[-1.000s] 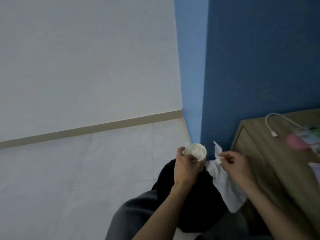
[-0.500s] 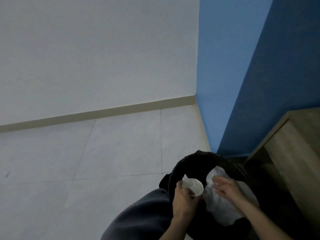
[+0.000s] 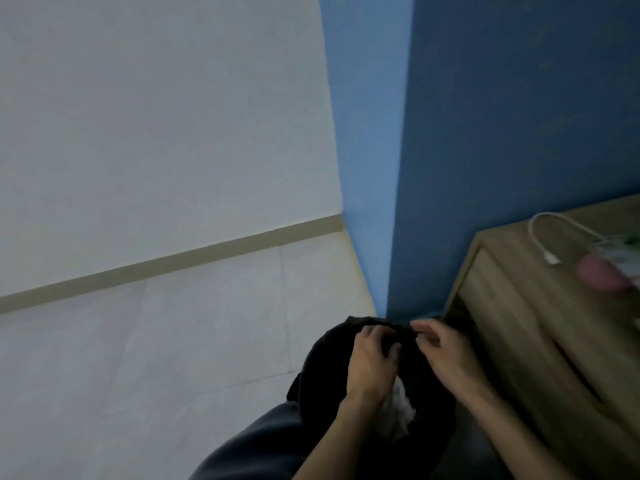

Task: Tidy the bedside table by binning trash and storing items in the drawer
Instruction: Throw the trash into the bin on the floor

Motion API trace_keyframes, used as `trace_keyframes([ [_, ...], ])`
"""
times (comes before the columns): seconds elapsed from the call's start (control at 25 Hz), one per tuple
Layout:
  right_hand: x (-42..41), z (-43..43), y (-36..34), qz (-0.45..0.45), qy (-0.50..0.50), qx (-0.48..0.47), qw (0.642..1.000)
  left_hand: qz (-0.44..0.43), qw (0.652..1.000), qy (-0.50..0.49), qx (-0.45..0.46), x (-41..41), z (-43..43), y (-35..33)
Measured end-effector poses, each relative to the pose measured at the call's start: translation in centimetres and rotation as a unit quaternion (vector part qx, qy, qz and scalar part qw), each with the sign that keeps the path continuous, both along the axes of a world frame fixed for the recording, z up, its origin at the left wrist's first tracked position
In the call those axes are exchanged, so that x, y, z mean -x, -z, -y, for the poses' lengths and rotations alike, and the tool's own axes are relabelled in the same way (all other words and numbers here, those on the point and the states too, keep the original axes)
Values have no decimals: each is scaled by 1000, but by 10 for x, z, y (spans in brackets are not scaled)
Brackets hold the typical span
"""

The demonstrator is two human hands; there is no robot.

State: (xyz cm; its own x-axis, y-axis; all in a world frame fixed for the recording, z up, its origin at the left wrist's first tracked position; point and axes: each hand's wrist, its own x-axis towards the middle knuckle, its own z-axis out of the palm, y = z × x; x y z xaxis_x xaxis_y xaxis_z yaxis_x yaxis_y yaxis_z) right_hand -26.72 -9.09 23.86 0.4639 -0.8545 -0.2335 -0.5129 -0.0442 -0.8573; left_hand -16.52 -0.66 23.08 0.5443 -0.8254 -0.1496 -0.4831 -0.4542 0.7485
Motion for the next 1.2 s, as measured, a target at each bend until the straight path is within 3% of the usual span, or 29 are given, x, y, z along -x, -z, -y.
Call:
trace_keyframes([
  [0.16,91,25,-83,50,153,158,974,11,989,82,122,59,62,-60],
  [0.24,146,35,-109,-3,236,273,933,26,979,152,134,102,89,-79],
  [0.32,190,43,-121,-76,281,318,902,33,966,228,119,141,109,-88],
  [0.48,245,68,-116,-215,281,199,914,16,943,316,104,202,135,-90],
  [0.64,260,88,-103,-268,206,89,937,28,935,355,-6,230,143,-83],
  [0.8,263,98,-111,-283,203,115,930,44,935,348,-43,232,140,-76],
  [0.96,271,105,-114,-256,224,129,932,51,938,339,-42,231,141,-73],
  [1.2,276,92,-116,-68,273,95,955,1,944,328,-18,216,132,-79],
])
